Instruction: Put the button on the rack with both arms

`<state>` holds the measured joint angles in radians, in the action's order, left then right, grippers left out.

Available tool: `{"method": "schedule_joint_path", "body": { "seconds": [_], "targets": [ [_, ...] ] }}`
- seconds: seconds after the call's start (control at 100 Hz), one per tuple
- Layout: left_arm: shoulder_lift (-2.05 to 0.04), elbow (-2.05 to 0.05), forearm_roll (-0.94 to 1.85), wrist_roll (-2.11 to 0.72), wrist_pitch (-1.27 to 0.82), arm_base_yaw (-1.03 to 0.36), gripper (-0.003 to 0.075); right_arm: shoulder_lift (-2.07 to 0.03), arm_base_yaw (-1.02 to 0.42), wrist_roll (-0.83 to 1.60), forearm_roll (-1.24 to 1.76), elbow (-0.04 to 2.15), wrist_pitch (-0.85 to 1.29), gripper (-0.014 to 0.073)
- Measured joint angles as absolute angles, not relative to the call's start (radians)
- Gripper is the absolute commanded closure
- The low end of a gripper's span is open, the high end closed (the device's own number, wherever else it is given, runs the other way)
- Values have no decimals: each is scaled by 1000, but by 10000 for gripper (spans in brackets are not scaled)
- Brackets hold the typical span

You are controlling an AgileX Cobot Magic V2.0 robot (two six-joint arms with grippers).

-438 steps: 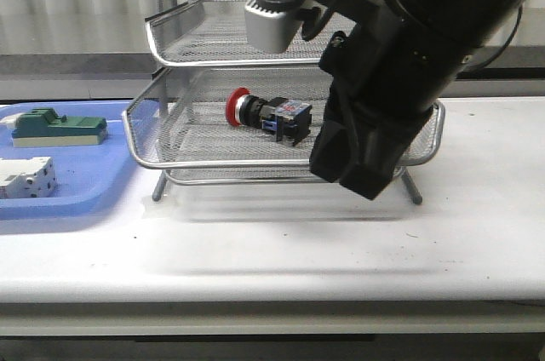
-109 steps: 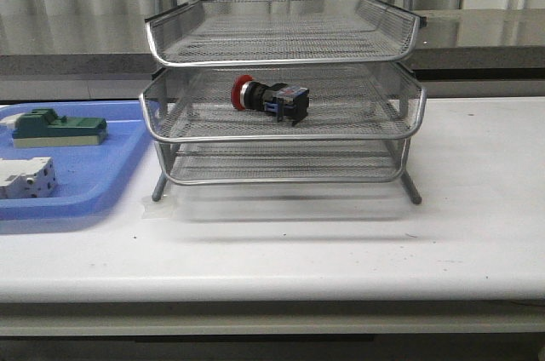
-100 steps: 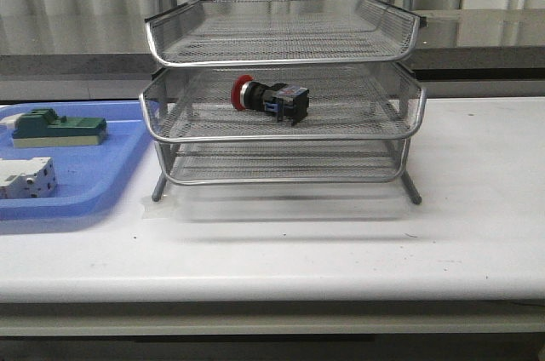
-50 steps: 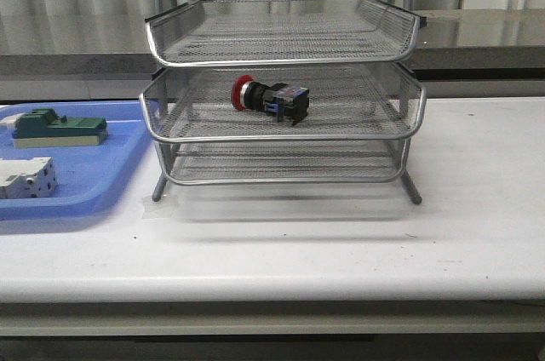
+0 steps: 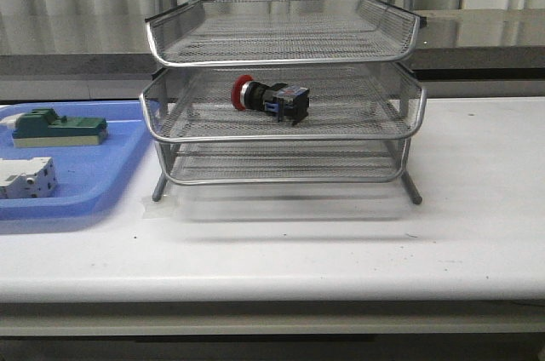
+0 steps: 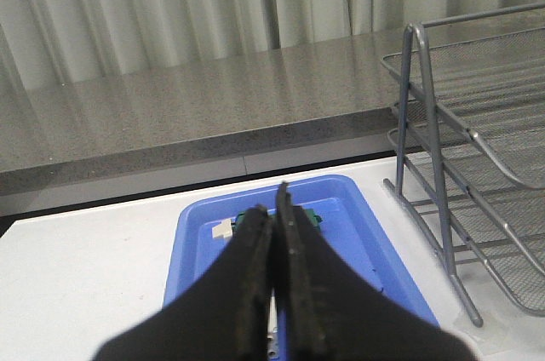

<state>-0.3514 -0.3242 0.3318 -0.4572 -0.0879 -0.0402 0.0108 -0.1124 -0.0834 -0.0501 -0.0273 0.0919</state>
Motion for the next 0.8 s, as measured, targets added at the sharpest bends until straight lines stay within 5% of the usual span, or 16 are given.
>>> {"method": "schedule_joint_path", "body": {
  "seconds": [0.8],
  "targets": [
    [-351, -324, 332, -457, -80, -40, 740, 11, -112, -85, -50, -27, 90, 654]
  ]
}}
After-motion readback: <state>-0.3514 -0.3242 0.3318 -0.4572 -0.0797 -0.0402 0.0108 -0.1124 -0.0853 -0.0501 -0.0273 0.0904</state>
